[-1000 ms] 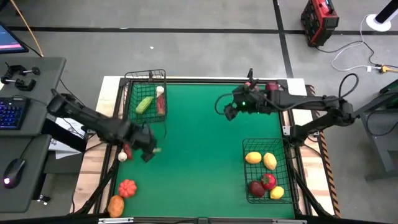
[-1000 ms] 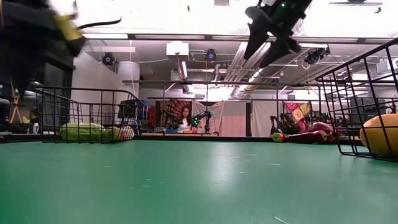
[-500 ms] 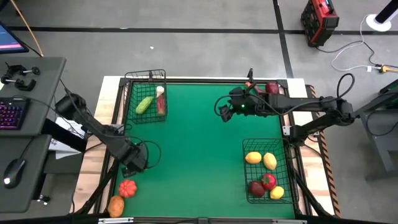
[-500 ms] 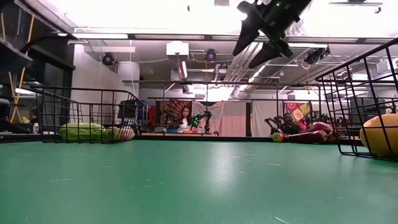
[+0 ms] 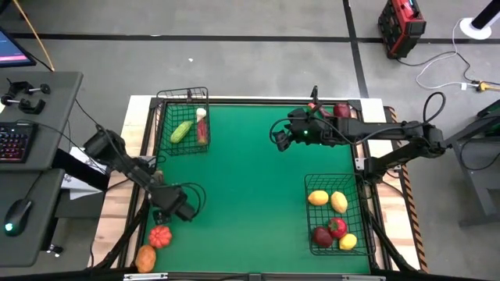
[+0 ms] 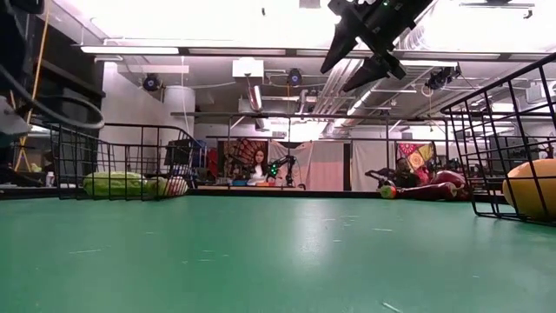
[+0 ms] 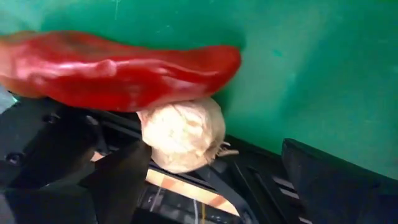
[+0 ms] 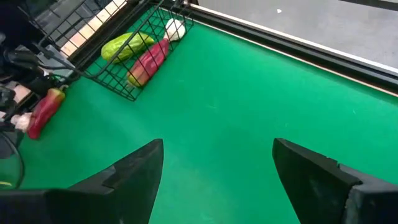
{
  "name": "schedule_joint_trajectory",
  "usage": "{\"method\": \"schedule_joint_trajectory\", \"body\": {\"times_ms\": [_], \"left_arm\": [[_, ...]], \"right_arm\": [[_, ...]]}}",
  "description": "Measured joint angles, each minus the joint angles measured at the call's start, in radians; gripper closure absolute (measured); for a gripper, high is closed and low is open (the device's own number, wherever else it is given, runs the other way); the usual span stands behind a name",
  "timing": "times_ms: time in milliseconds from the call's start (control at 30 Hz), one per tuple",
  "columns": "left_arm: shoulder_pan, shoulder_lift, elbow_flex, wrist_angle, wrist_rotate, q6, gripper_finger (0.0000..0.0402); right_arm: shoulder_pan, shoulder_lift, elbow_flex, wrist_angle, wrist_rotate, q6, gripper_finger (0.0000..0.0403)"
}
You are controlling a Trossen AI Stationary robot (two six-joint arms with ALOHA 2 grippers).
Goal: Sort produce into baskets
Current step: Put the white garlic into the top black wire basket
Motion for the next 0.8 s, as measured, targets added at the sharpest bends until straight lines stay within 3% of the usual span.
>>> {"method": "schedule_joint_trajectory", "body": {"times_ms": [200, 600, 800], "left_arm": [[-0.002, 0.054, -0.001, 0.010, -0.115, 0.044, 0.0051], [-0.001, 0.065, -0.001, 0.011, -0.119, 0.111, 0.0052], [-0.001, 0.066, -0.001, 0.016, -0.115, 0.160, 0.0099]], "right_arm": [[0.000, 0.000, 0.000, 0.001, 0.000, 0.000, 0.0108], [0.000, 0.001, 0.000, 0.001, 0.000, -0.002, 0.0108], [0.000, 0.001, 0.000, 0.001, 0.000, -0.003, 0.0108]]}}
